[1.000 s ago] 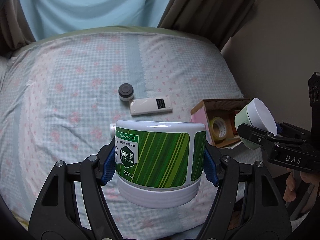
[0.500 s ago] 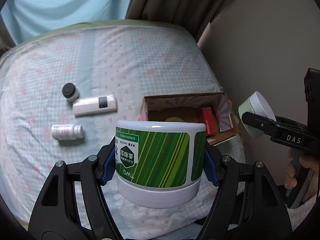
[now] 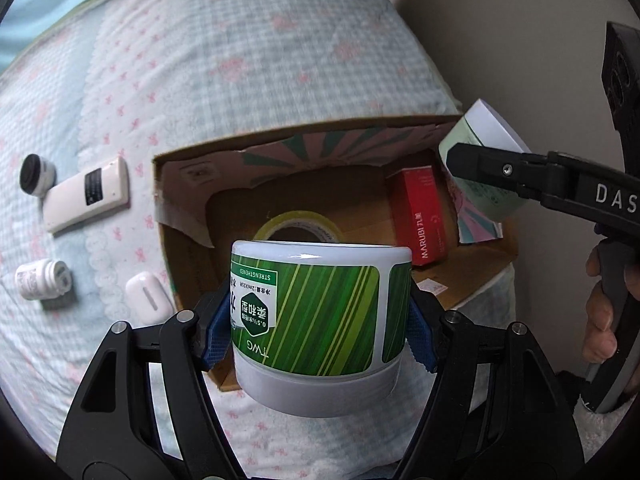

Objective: Organize rigid objects
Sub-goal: 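Carry both jars into the cardboard box and release them beside the tape, then withdraw both tools from the box and move toward the black-lidded jar and remote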

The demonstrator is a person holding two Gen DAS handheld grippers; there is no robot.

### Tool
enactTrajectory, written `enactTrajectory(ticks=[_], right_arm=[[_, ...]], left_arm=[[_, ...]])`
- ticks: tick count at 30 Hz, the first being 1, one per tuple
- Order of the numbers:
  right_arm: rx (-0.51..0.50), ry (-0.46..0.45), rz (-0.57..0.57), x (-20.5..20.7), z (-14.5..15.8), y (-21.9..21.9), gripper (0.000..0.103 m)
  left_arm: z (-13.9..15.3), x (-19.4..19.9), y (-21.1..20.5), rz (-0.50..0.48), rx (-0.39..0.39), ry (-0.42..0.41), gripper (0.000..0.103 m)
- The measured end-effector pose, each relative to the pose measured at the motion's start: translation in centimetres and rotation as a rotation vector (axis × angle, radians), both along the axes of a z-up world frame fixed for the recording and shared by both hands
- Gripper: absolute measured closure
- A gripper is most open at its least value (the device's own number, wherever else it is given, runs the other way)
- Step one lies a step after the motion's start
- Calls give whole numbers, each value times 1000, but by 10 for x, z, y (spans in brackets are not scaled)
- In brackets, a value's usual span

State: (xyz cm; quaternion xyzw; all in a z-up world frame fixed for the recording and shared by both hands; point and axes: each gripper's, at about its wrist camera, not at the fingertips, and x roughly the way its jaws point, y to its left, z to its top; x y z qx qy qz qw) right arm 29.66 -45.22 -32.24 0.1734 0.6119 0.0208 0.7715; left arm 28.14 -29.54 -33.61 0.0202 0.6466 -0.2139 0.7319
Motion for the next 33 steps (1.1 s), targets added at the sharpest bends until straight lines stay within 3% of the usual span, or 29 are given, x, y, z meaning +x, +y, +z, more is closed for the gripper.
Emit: enactTrajectory(ticks=[7, 15, 16, 18, 19, 21, 33], right_arm=[[87, 63, 42, 23, -50, 11, 37], [136, 87, 50, 29, -78, 24, 36], [136, 80, 44, 29, -77, 24, 32], [138, 19, 9, 28, -66, 20, 6], [132, -21, -8, 27, -58, 17, 0], [113, -66, -19, 25, -43, 12, 0], [68, -71, -44, 8, -12, 7, 0]], left_arm=[[-50, 11, -11, -6, 53, 80, 35], [-65, 16, -9, 13, 85, 111, 33], [-64, 19, -11, 17, 70, 106, 21], [-52, 18, -8, 22, 29, 82, 0], [-46, 17, -6, 21, 24, 66, 0], [-39, 13, -5, 9, 41, 49, 0], [-2, -14, 12, 31, 32, -1, 0]])
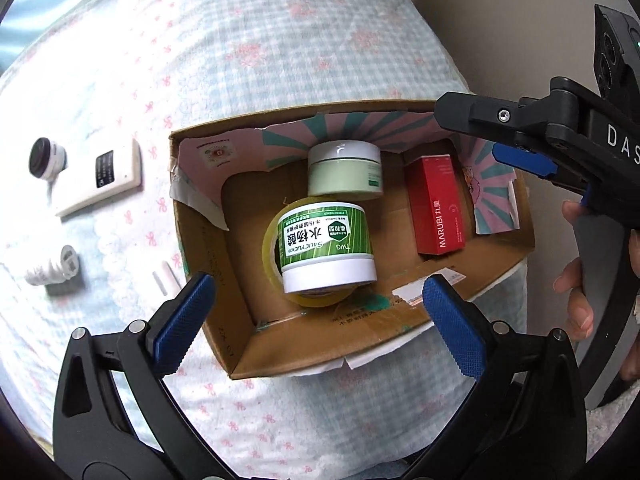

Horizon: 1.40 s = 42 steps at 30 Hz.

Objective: Organize rigid objects
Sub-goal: 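Withdraw both tools from the box and move toward the black-lidded jar and remote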

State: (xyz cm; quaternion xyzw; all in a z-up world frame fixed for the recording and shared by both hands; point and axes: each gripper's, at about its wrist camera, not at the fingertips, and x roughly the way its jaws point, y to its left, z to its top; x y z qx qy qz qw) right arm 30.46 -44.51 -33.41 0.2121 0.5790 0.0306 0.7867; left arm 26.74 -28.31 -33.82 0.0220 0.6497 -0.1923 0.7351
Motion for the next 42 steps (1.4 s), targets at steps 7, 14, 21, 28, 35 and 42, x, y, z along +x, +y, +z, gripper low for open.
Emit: enactTrajectory(ticks=[7, 14, 21, 28, 35, 42], right_arm=[[-27, -33, 26, -20, 34, 9, 0], [-62, -74, 56, -50, 72, 29, 0], [-112, -121, 104, -86, 117, 68, 0], [-187, -190, 151, -122, 163, 121, 0], [-238, -240, 141, -151, 185, 181, 0], [-236, -206, 106, -161, 176, 241, 0]], left_arm=[[44, -13, 17, 17, -4, -62, 0], [83, -44, 56, 53, -3, -126, 0], [128, -77, 116, 87, 9, -214, 0], [155, -105, 192, 109, 17, -268, 0], [170, -117, 262, 59, 16, -321, 0], [177, -107, 328, 28, 0, -340, 0]])
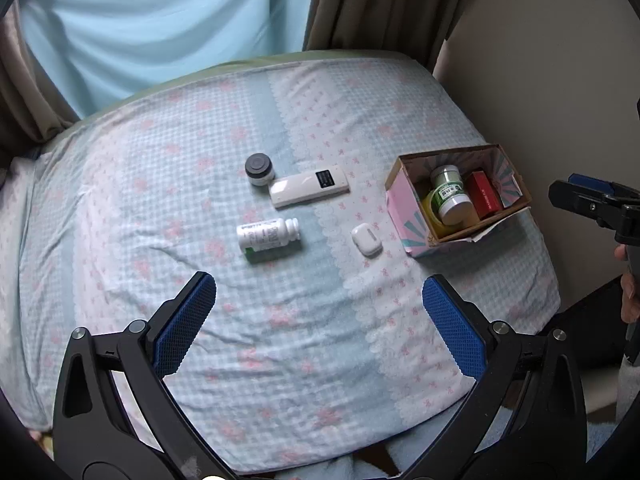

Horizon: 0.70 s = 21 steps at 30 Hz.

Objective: Organize rigid objects
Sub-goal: 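Withdraw both tools from the box and move toward the black-lidded jar and remote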

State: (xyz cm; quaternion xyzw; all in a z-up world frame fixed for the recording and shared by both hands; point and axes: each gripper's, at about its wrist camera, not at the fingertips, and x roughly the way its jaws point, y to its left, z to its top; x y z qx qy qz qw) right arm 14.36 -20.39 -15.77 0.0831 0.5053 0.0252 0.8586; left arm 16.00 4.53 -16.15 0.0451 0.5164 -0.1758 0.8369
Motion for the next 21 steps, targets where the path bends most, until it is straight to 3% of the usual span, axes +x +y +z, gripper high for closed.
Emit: enactTrajectory(ticks=[7, 14, 21], right_arm=[[10, 26, -101, 11, -15, 54, 0], [58, 103, -174, 51, -45, 102, 0], [304, 194, -418, 113, -93, 101, 0]], left_arm=[[-9, 31, 59, -55, -7, -2, 0], [-30, 82, 95, -100, 27, 9, 0], [-66, 154, 95, -101, 38, 38, 0]])
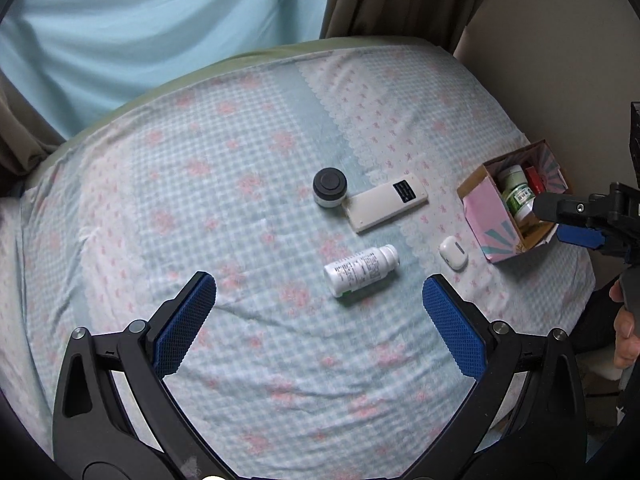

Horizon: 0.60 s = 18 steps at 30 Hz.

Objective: Organize rigid objects
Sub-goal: 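Withdraw both tools from the box and move toward the black-lidded jar and remote, then grasp the black-lidded jar with the left tool while the right tool grasps the white remote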

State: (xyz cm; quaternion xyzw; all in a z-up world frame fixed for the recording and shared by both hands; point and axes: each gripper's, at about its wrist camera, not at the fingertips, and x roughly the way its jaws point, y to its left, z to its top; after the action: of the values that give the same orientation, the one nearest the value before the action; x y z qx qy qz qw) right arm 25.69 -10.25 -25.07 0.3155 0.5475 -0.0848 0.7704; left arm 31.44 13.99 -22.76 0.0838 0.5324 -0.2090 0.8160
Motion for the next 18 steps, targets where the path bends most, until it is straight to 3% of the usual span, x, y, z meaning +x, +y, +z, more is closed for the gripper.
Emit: enactTrajectory(ticks=[5, 11, 17, 18], right_arm=[[169, 83, -201, 55, -61, -17, 0], [251, 201, -382, 106, -143, -32, 0], [314, 287, -567, 133, -204, -45, 7], [326, 294, -595, 136, -211, -46, 14]], left_arm=[[-47, 56, -21, 11, 19, 30, 0], [-116, 110, -51, 4, 20, 72, 0], [-185, 140, -79, -27, 33, 119, 0], [-193, 143, -83, -35, 41, 121, 0]])
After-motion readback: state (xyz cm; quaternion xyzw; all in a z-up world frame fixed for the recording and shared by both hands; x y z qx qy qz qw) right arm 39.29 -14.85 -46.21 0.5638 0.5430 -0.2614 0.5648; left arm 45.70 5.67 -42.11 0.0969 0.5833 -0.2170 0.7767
